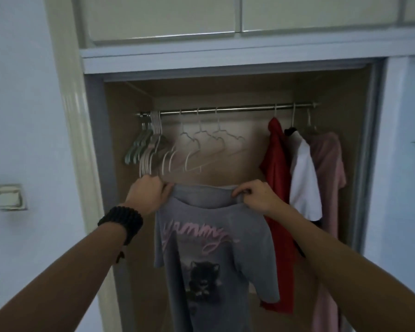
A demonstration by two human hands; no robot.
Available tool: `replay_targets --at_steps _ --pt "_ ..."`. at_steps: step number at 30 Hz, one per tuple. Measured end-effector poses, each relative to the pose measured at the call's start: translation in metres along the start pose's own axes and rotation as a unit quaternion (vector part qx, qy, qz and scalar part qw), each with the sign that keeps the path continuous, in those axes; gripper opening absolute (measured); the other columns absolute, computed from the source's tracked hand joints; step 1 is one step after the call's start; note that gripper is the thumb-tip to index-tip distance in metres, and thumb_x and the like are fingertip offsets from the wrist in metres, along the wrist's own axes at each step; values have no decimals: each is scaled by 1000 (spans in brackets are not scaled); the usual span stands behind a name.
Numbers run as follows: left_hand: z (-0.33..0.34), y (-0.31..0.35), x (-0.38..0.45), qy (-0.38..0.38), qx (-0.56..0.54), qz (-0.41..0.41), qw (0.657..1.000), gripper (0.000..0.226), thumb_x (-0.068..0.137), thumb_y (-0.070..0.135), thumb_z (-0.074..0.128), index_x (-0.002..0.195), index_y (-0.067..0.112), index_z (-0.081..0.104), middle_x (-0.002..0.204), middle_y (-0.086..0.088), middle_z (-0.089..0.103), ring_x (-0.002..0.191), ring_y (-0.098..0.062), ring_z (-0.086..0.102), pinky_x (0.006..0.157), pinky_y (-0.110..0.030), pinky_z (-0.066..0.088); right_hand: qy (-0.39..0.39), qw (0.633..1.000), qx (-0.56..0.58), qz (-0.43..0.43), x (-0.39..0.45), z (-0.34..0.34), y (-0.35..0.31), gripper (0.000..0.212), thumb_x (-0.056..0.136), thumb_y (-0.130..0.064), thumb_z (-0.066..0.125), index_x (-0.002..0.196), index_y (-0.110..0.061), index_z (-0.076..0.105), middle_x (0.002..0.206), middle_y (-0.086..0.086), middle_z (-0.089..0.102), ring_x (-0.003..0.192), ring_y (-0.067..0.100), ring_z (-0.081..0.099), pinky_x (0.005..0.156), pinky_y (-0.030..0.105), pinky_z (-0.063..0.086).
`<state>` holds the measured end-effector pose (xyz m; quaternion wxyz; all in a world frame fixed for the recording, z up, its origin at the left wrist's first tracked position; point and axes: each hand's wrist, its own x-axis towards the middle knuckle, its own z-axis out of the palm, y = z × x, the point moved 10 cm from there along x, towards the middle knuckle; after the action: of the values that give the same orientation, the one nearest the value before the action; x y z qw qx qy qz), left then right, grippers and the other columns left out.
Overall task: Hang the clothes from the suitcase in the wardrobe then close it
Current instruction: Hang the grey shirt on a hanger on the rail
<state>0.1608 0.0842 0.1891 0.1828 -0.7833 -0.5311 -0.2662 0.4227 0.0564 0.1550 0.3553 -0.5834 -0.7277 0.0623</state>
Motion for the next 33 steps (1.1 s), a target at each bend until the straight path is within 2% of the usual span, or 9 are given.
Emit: replay_targets --at_steps 2,4,8,12,14,17,23,27,33 --pt "4 15 17 41 -51 -27 998 40 95 30 54 62 8 61 58 -6 57 61 -26 60 61 -35 53 1 1000 26 2 11 -9 16 35 79 5 50 92 -11 78 62 -25 61 61 -7 57 56 3 36" --pt "18 14 32 58 -157 -79 983 17 87 11 59 78 6 73 79 -8 70 81 -23 66 76 -30 52 -5 999 51 2 22 -11 27 39 80 5 48 87 -18 78 70 -24 62 63 -8 57 54 5 39" --pt "68 11 51 -26 -351 -158 923 38 86 -8 40 108 3 69 118 -6 61 109 -20 55 94 -32 46 -14 995 101 11 46 -1 54 32 85 -2 54 79 -26 75 83 -11 67 73 2 59 54 8 40" --pt "102 -17 62 -71 -378 -205 900 30 87 -1 42 85 9 70 103 -8 62 98 -25 57 88 -37 49 -48 995 86 22 66 32 72 26 85 -11 58 70 -28 72 90 -5 72 85 8 63 70 19 49" --pt "113 -24 67 -94 -366 -215 900 16 84 10 48 70 11 56 82 -10 55 76 -23 52 70 -36 43 -93 991 90 43 75 58 80 25 86 -14 59 70 -29 71 92 -5 72 89 10 63 77 23 48" --pt "122 -23 87 -108 -347 -196 911 24 88 7 47 64 7 43 63 -10 43 56 -21 40 58 -32 31 -134 978 133 87 88 97 92 18 89 -14 58 85 -8 75 90 3 69 86 17 61 74 27 45" --pt "157 -34 143 -119 -353 -234 898 34 91 33 53 71 6 56 75 -21 58 67 -28 57 61 -33 38 -158 902 331 226 122 159 109 69 75 -31 74 129 6 50 114 18 65 91 25 69 61 28 55" --pt "154 -35 172 -62 -322 -205 922 63 89 62 51 61 6 48 59 -13 50 57 -26 54 56 -32 36 -154 891 355 237 146 168 91 33 88 -17 64 115 3 63 112 22 68 97 31 67 81 41 56" --pt "115 -22 225 43 -225 -67 971 61 101 47 37 70 1 63 66 -13 62 64 -29 60 63 -35 45 -134 864 423 238 169 159 90 16 95 -9 56 99 -3 69 92 9 72 82 20 67 80 33 54"
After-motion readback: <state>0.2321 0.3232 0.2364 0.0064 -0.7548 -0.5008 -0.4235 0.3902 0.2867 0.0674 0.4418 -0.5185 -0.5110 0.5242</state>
